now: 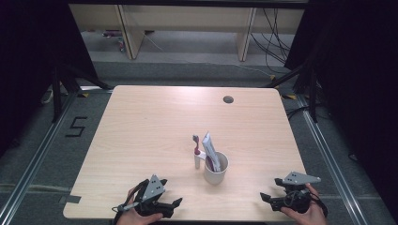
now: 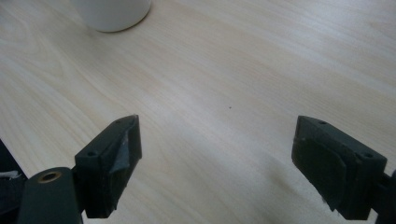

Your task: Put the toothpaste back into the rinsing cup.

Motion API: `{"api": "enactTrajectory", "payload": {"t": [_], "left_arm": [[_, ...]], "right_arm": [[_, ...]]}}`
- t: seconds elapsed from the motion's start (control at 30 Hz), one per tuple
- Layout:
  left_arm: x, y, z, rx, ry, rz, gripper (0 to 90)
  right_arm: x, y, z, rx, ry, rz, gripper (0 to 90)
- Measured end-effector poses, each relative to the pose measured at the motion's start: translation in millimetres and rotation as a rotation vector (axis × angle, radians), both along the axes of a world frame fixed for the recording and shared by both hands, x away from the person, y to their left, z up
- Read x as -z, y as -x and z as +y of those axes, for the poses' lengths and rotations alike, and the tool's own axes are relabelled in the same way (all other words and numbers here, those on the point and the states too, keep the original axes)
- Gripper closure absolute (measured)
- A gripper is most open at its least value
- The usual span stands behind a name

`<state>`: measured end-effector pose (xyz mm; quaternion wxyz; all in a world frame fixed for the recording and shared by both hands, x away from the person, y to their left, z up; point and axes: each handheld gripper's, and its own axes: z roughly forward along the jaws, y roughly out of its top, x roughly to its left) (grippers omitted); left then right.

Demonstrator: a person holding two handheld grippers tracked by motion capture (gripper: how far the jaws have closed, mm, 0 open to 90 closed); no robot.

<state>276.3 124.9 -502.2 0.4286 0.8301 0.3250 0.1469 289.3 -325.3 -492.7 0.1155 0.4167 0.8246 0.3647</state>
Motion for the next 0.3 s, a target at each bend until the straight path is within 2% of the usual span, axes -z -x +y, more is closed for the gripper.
{"api": "enactTrajectory", "payload": {"t": [0.07,0.13,0.17,0.2,0.27,0.3], "left_arm": [[0.0,-0.3,0.5,0.001,-0.012,-0.002,17.3],[1.3,0.6,-1.9,-0.008,0.021,0.004,17.3],[1.0,0.7,-1.7,-0.007,0.015,0.006,17.3],[1.5,1.0,-2.7,-0.013,0.027,0.006,17.3],[1.7,0.6,-2.4,-0.008,0.024,0.007,17.3],[1.9,0.4,-2.5,-0.008,0.023,0.006,17.3]], "right_arm": [[1.0,0.2,-0.3,-0.001,0.02,-0.02,16.9],[1.6,1.6,0.8,0.005,0.019,-0.003,16.8],[1.7,1.7,0.7,0.001,0.024,0.004,16.8],[1.7,2.7,1.4,0.008,0.02,0.023,16.7],[2.9,2.4,1.7,0.01,0.024,0.027,16.6],[5.4,0.4,0.3,0.002,0.04,0.001,16.6]]}}
